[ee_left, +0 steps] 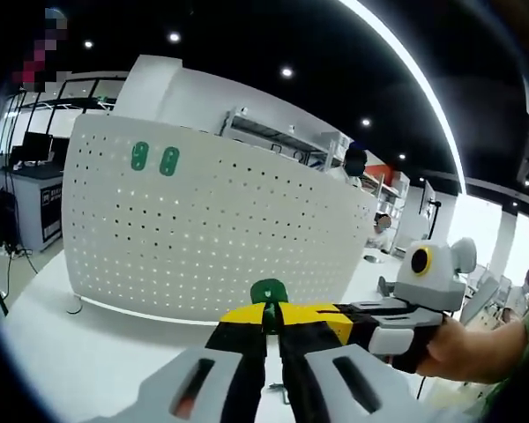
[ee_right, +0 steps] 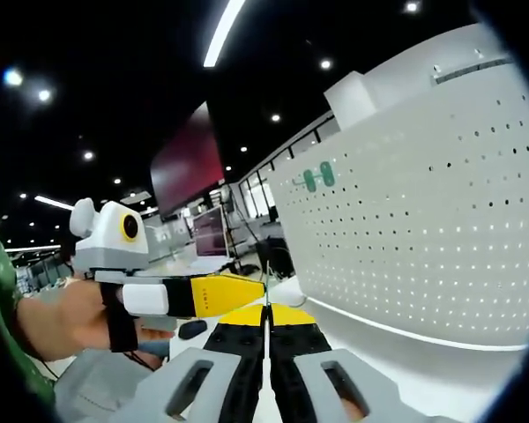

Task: Insert the hook assembly into the mounting plate slot until the hook locks in place.

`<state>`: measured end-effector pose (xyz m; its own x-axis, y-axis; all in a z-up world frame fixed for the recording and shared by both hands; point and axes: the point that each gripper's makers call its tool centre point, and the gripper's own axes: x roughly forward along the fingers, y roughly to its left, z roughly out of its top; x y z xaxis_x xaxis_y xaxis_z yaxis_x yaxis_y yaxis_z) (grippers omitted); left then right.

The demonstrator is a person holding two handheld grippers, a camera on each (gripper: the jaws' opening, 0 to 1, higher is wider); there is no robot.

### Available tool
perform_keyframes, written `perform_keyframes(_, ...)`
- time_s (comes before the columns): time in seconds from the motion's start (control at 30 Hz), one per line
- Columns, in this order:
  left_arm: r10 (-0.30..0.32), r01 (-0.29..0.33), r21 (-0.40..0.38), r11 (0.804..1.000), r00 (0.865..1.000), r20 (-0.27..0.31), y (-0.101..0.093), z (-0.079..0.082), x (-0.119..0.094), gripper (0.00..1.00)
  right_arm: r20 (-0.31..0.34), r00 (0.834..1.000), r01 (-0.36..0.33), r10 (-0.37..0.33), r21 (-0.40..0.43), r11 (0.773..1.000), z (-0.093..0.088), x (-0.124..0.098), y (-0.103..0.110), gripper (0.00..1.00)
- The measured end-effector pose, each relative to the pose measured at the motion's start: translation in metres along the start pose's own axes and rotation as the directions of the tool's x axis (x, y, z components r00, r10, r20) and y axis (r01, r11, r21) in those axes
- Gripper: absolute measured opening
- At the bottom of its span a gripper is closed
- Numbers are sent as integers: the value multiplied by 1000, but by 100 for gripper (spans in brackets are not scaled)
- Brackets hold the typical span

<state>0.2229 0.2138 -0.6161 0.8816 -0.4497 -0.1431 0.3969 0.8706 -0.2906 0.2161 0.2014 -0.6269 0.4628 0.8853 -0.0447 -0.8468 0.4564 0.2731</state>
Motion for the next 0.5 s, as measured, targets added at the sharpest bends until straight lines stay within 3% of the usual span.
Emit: perform_keyframes(0.5, -5, 5, 22, 1000, 1000, 1, -2, -1, 1, 3, -2, 1000, -3, 3, -32, 999, -3, 2, -1, 0)
